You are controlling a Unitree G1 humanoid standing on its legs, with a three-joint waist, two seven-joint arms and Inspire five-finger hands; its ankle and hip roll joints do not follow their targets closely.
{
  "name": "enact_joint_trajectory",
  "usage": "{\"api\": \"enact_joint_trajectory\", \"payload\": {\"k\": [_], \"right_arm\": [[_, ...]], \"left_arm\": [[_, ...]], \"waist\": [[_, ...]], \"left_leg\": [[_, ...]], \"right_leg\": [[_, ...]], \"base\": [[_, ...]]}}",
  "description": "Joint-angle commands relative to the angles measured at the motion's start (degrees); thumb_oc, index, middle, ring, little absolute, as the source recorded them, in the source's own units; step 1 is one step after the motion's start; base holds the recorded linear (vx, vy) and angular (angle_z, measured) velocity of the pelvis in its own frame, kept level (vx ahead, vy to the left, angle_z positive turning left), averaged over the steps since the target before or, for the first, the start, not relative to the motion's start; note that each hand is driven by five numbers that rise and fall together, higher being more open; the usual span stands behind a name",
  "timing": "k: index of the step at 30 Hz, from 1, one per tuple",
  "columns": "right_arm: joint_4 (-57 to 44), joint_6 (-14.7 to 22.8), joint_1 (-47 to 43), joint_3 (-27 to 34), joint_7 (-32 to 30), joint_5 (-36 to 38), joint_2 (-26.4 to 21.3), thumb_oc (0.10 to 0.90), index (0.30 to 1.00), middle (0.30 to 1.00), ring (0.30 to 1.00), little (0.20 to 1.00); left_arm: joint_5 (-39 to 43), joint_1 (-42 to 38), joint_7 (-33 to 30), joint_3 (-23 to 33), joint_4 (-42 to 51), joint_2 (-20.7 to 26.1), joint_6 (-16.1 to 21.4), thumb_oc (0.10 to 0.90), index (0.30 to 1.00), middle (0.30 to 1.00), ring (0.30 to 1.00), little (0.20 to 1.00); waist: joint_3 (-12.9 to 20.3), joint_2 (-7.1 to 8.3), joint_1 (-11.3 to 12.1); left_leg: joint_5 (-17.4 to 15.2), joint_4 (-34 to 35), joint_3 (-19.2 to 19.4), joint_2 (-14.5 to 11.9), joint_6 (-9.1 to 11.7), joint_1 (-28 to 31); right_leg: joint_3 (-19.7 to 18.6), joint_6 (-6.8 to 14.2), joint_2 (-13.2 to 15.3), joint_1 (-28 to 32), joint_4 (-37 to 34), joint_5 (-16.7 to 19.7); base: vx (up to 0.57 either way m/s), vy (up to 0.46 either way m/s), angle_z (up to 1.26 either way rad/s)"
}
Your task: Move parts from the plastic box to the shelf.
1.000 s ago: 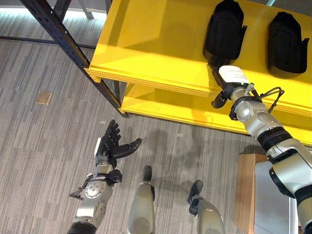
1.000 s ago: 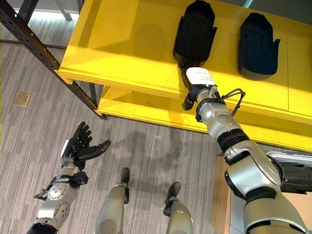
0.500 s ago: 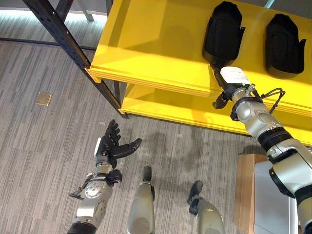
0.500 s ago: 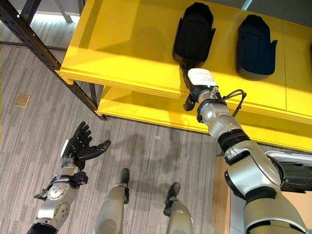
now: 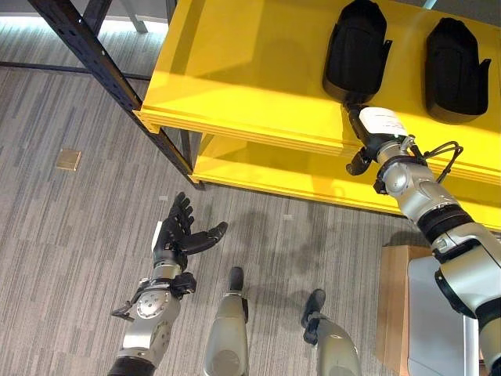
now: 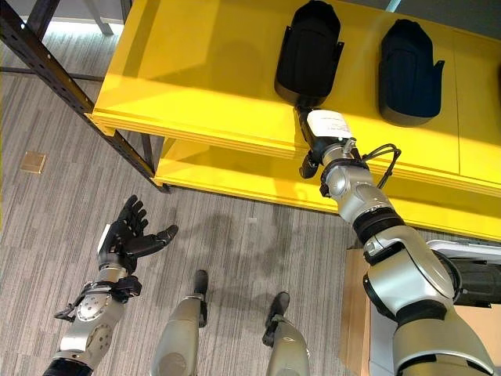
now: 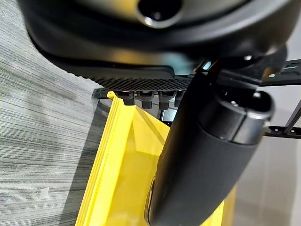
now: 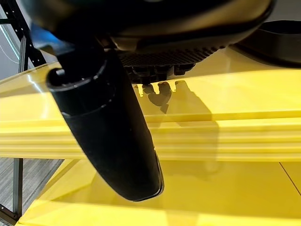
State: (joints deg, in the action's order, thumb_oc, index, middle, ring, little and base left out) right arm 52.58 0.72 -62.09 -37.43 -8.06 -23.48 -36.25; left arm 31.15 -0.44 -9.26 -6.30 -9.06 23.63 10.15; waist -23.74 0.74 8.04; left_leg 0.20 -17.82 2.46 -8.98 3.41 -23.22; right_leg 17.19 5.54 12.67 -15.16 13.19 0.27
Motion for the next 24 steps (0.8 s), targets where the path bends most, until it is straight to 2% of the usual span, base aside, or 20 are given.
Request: {"api": "enact_joint_trajectory", "payload": {"k": [1,24], "right_arm": [[-1.68,0.49,-8.25,0.46,-4.51,1.62,-3.37,0.900,1.000,1.000,1.000,1.000],[-0.79,0.17,-9.37,0.81,-5.41,2.04,-5.17,0.900,1.000,1.000,1.000,1.000]], "left_arm": [[-0.09,0.28,0.66,1.30,5.54,3.83,6.38,0.900,1.000,1.000,1.000,1.000],[0.01,0.67,0.68,1.72,5.53,4.01,6.44,0.900,1.000,1.000,1.000,1.000]], "waist": [[2.84,2.27,-0.32],[3.16,2.42,-0.36]], "left_leg": [[1.51,-4.44,-1.34,-2.35,1.29,-8.39],[1.42,-4.77,-1.45,-2.22,1.26,-8.85]], "right_leg": [[-0.63,-0.11,0.70,12.33,-2.06,-9.17],[-0.65,-0.09,0.54,12.63,-2.66,-9.05]], "base": [[0.00,0.000,0.00],[0.00,0.000,0.00]]}}
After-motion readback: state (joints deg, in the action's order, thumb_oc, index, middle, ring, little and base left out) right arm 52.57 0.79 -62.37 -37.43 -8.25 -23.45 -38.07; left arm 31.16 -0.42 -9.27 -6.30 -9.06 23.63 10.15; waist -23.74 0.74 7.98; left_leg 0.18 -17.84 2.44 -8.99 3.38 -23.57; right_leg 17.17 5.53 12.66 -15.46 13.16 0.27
